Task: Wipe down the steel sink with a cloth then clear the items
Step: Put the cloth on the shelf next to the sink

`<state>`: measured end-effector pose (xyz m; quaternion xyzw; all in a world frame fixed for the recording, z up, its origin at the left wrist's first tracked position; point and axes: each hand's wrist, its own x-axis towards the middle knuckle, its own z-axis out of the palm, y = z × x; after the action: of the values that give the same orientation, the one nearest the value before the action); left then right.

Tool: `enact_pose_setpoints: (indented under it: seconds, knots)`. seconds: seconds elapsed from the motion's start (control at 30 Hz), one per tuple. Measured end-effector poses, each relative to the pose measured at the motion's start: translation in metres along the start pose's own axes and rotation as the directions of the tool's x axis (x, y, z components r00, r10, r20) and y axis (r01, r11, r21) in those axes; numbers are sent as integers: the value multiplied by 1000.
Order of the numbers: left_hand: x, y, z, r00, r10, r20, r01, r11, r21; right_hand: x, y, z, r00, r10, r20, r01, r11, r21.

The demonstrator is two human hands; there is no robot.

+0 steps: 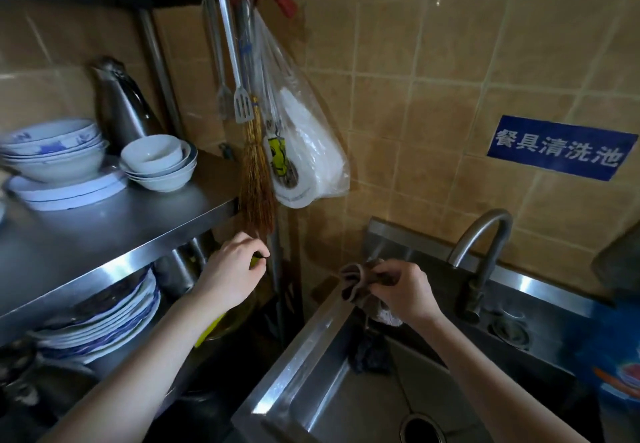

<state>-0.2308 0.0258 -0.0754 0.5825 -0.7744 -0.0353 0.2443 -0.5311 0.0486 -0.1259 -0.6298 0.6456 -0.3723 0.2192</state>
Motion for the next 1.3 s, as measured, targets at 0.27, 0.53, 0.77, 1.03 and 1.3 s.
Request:
enact_pose_setpoints:
  seconds: [0.27,0.53,0.77,1.03,1.3]
  knots:
    - [-40,-61,-63,976,-188,-110,197,977,84,26,-61,50,981,-156,116,149,987,66]
    - [-89,-115,-111,897,-400,-187,425,897,124,48,-140,108,926,-311,213,291,949,120]
    - [-111,-149,-136,851,-492,-184,521,834,180,84,-207,148,879,-406,251,385,914,129]
    - [-96,-190,-153,849,-483,-215,521,833,188,141,-275,187,856,-462,230,458,886,77]
    - [-66,-227,-156,851,-499,-164,523,835,170,188,-310,241,821,-450,351,521,841,-142]
